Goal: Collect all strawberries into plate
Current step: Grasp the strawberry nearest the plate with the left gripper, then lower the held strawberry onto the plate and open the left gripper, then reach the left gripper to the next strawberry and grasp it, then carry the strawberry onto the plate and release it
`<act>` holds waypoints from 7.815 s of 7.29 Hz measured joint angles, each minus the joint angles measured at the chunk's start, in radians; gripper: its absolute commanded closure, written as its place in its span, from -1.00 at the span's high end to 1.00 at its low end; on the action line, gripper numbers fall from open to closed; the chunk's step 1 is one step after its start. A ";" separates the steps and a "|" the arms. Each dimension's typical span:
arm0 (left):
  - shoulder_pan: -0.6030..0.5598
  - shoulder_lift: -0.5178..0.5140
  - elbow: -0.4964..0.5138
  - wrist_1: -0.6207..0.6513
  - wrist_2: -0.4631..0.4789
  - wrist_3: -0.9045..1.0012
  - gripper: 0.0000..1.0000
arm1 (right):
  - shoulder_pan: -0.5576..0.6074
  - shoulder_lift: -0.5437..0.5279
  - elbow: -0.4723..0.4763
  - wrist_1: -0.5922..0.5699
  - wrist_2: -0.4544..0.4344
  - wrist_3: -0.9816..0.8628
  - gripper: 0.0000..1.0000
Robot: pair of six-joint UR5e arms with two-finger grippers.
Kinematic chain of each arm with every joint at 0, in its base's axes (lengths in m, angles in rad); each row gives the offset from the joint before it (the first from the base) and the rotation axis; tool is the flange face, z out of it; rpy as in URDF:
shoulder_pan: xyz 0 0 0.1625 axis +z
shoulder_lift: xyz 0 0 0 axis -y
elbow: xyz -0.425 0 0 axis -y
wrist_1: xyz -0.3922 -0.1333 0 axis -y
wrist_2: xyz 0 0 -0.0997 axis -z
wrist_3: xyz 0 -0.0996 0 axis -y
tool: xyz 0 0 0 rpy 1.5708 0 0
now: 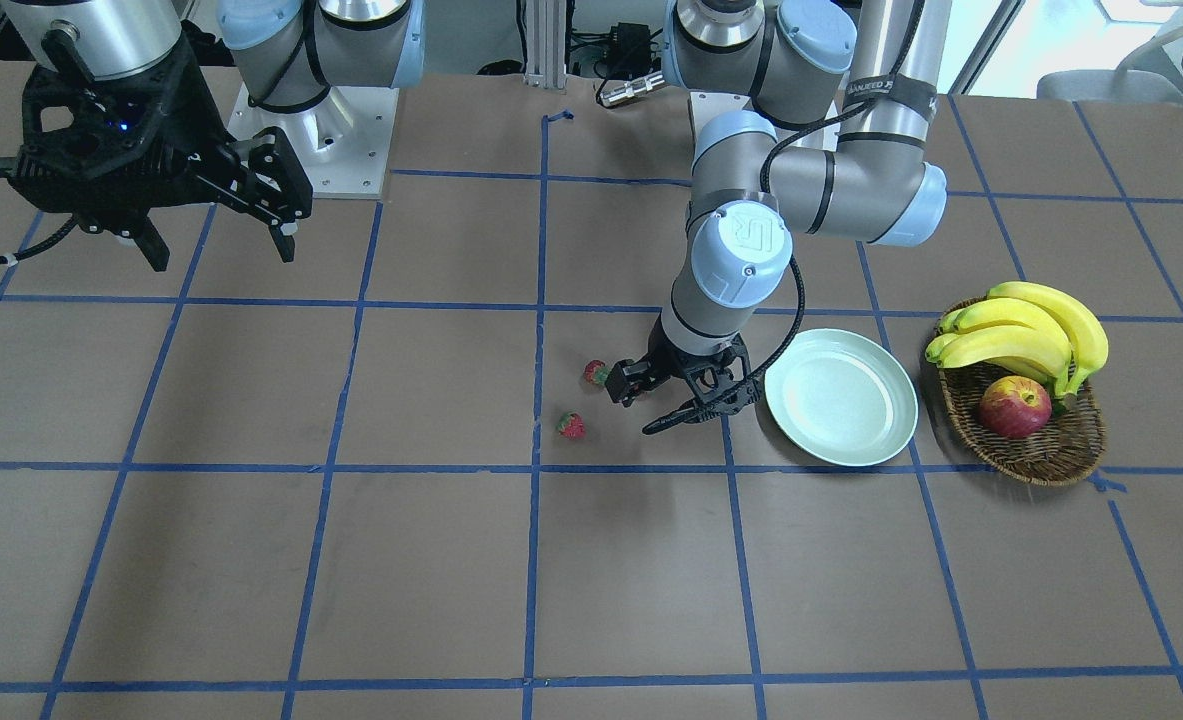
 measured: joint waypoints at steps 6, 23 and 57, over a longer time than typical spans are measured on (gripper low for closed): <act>-0.004 -0.046 -0.029 -0.001 -0.014 0.012 -0.63 | -0.001 -0.004 -0.005 -0.016 -0.004 0.003 1.00; 0.436 0.008 0.013 -0.152 0.191 0.648 -0.93 | 0.000 -0.003 0.006 -0.059 -0.004 0.003 1.00; 0.383 0.019 0.170 -0.408 0.216 0.684 -1.00 | -0.002 0.003 0.007 -0.089 0.001 0.003 1.00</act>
